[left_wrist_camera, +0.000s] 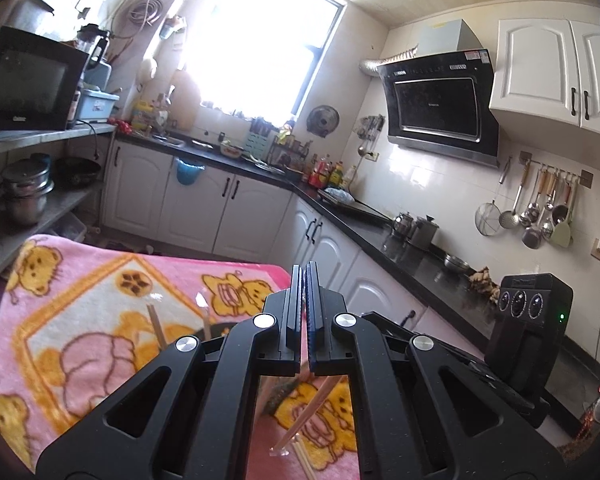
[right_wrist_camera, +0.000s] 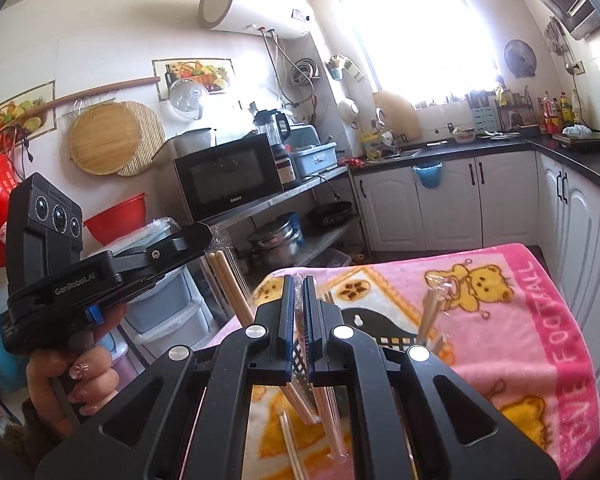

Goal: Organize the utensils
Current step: 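Lower the held chopsticks into the basket slots with both tools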

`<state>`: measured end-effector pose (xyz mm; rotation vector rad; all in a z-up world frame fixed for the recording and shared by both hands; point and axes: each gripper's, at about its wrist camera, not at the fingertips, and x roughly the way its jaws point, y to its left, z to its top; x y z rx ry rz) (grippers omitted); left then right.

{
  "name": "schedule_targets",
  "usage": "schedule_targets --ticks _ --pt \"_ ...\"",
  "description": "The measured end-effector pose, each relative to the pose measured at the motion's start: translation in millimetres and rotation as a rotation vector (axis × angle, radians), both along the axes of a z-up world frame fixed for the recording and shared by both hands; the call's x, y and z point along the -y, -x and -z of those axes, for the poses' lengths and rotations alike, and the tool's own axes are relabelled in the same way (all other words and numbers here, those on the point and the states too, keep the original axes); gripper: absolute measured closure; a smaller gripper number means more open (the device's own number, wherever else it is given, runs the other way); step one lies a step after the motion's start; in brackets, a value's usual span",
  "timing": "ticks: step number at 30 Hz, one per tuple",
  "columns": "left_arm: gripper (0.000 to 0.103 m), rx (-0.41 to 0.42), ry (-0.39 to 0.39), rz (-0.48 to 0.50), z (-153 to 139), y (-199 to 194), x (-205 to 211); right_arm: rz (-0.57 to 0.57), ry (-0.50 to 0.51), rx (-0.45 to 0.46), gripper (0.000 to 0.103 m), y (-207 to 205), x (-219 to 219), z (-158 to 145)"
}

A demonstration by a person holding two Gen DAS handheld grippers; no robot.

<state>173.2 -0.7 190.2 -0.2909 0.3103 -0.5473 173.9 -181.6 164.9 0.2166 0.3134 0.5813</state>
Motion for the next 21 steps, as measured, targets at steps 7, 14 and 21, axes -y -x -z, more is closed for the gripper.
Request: schedule_targets --ticks 7,14,21 --pt "0.103 0.016 0.014 -0.040 -8.0 -7.3 -15.4 -0.013 -0.002 0.011 0.098 -9.2 -11.4 -7.7" --pt "0.103 0.028 0.031 -0.078 -14.9 -18.1 -26.4 -0.004 -0.007 0.036 0.098 -16.7 -16.8 -18.3" --pt "0.103 0.009 0.067 -0.086 -15.7 -33.8 -30.7 0.019 0.000 0.058 0.098 -27.7 -20.5 -25.8"
